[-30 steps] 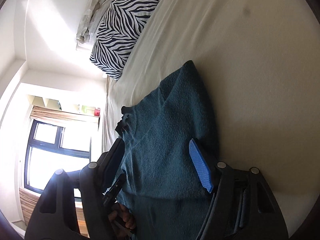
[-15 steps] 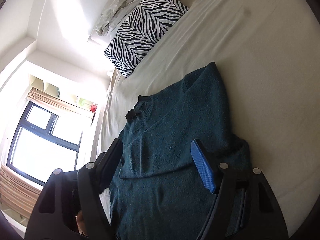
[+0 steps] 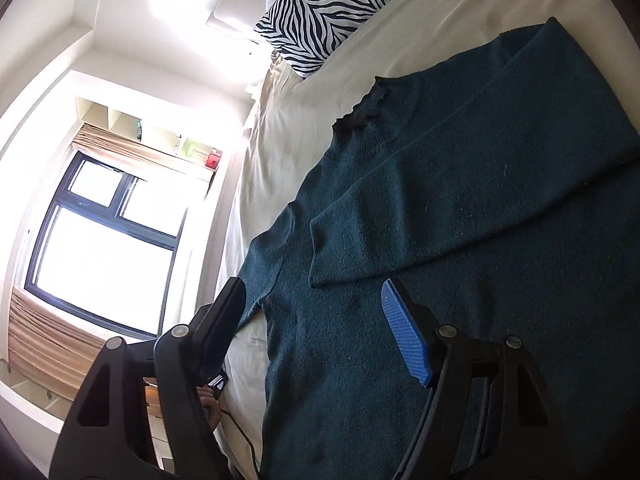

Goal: Fold small clothes

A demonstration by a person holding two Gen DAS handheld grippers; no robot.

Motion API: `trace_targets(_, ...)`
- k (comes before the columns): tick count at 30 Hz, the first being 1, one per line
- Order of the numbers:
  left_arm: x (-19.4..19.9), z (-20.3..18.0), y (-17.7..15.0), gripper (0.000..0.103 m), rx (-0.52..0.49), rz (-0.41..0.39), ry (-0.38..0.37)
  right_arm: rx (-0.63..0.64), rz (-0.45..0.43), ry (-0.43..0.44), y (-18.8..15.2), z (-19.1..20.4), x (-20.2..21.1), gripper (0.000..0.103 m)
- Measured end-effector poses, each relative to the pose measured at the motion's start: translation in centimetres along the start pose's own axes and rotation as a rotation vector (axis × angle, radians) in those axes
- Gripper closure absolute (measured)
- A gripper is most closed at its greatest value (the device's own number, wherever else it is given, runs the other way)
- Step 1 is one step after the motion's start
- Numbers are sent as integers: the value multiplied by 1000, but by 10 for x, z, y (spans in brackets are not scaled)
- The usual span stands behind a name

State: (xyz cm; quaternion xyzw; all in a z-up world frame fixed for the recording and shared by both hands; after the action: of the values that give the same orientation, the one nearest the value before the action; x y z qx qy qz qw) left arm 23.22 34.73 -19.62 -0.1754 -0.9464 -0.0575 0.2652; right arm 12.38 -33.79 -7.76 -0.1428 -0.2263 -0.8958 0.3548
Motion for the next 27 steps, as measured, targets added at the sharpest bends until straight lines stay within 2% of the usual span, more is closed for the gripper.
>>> trace_targets(4,-36,-12,9,93,-29,6,81,22,16,-9,-21,12,-4,33)
trace_targets(7,-50,-41,3,96,-128,0,127,55,9,-29,-32,17,9,33)
trace_targets(10,-50,-101,-35,95,-386,1,129,47,-15,-44,-36,9,26,33)
trace_targets(13,-58,-166,-125,95,-721,54,119,9,-34,-56,-37,-9,39,33)
trace_targets(16,-68,-210,-247,95,-1060,106,106,-35,-56,-55,-39,-27,50,33)
trace_targets(19,-80,-212,-375,95,-1338,160,80,-74,-75,-59,-39,-42,62,33)
trace_targets(21,-88,-190,-445,94,-1514,194,87,-100,-81,-71,-38,-54,69,33)
trace_targets(24,-94,-139,-503,88,-1725,231,124,-120,-82,-88,-34,-66,75,33)
trace_targets(25,-99,-126,-515,82,-1782,240,154,-121,-73,-97,-33,-69,76,33)
trace_targets(26,-95,-108,-513,65,-1820,244,182,-122,-65,-105,-32,-72,76,33)
trace_targets(27,-94,-101,-515,55,-1838,241,191,-120,-57,-104,-30,-73,74,33)
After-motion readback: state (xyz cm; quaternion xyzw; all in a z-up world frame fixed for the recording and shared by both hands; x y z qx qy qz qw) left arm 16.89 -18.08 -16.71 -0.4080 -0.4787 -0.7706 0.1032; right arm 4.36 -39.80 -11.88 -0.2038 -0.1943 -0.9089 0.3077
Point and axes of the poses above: each gripper's, at about its wrist camera, not at the fingertips, and x roughly against the way its jaws point, z to its left, y to its top, the point moved 7 cm from there along -x, roughly the way its jaws point, and after that the axes turned 9 degrees about y, right-handed, at the moved point
